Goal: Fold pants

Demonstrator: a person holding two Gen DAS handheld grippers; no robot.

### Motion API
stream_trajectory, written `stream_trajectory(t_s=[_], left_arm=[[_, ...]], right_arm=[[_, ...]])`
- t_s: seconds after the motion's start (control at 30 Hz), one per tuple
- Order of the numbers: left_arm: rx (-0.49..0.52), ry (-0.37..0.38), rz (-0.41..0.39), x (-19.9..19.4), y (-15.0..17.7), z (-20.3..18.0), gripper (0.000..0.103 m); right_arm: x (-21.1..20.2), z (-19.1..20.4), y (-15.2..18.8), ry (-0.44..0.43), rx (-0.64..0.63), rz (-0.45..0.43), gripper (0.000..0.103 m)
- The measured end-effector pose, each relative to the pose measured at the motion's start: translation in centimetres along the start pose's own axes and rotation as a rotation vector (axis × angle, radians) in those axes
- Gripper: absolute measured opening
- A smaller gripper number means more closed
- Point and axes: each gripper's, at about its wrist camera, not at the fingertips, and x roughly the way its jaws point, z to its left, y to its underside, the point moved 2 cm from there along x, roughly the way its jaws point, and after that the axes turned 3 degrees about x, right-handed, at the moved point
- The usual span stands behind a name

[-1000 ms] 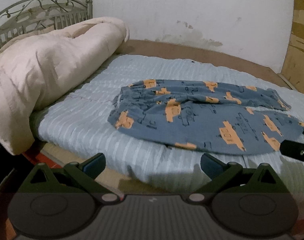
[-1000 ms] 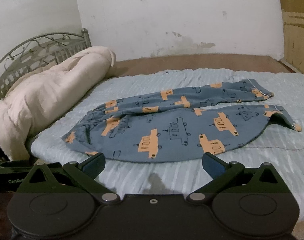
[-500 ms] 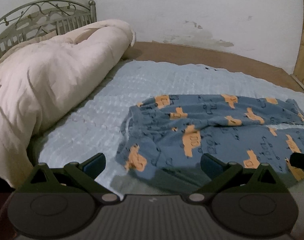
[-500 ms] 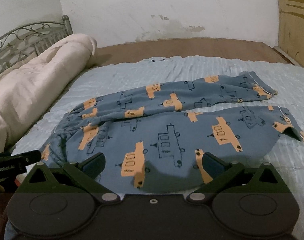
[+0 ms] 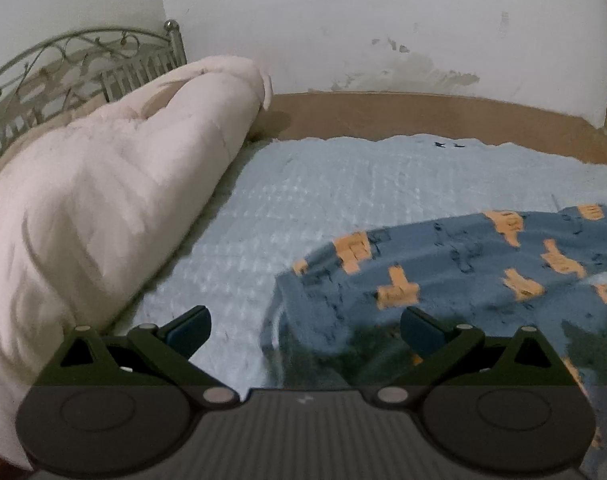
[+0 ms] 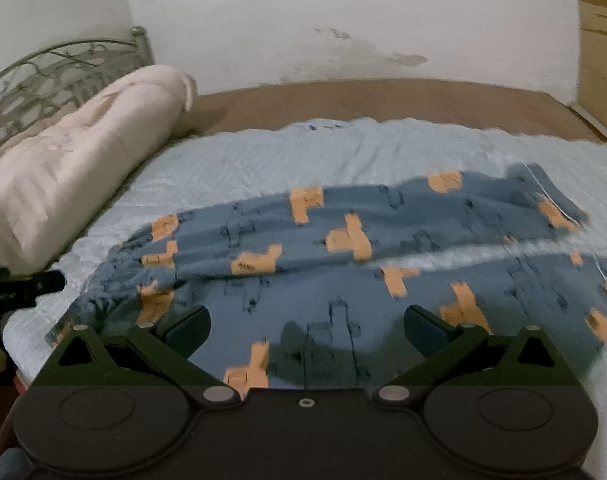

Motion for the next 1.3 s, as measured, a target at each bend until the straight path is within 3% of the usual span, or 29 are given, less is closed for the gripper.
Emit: stream_trajectory(t_s=[0.17, 0.33, 0.43, 0.5, 0.6, 0.7, 0.8, 1.0, 1.07, 1.17, 1.3], left_arm=[[0.036, -0.003, -0.017, 3.0, -2.4, 0.3, 0.102], [0.061, 0.006, -0.018, 5.5, -3.7, 0.7, 0.102], [0.093, 0.012, 0.002, 7.0, -3.7, 0.6, 0.102], [0.12, 0.006, 0.019, 7.9, -3.8, 0.3, 0.102], [0.135, 0.009, 0.021, 8.8, -4.0, 0.1, 0.102], [0.148, 0.036, 0.012, 9.8, -4.2, 0.0, 0.102], [0.175, 0.071, -0.005, 11.4, -4.6, 0.3, 0.102], [0.152, 0.064, 0.051, 15.7, -6.0, 1.2, 0.102], [0.152, 0.091, 0.06, 16.8, -6.4, 1.2, 0.102], [0.185, 0.182, 0.079, 18.3, -6.6, 0.9, 0.102], [0.273, 0.278, 0.048, 19.7, -6.8, 0.1, 0.102]], right_arm=[[0.8, -0.6, -2.2, -0.172, -0.095, -0.153, 0.102], [2.7, -1.0, -6.0, -0.293, -0.178, -0.092, 0.102], [4.0, -1.5, -8.4, -0.294, -0.282, -0.059, 0.102], [5.6, -2.2, -10.1, -0.248, -0.366, -0.031, 0.102], [8.4, -3.6, -12.1, -0.166, -0.421, 0.0, 0.102], [11.4, -5.0, -13.5, -0.167, -0.438, 0.067, 0.102], [14.4, -5.2, -13.6, -0.199, -0.425, 0.199, 0.102], [18.5, -3.6, -12.3, -0.18, -0.569, 0.251, 0.094], [19.6, -3.7, -12.7, -0.166, -0.572, 0.254, 0.085], [21.1, -4.1, -13.8, -0.175, -0.511, 0.255, 0.082], [22.9, -3.7, -14.7, -0.261, -0.462, 0.289, 0.08]])
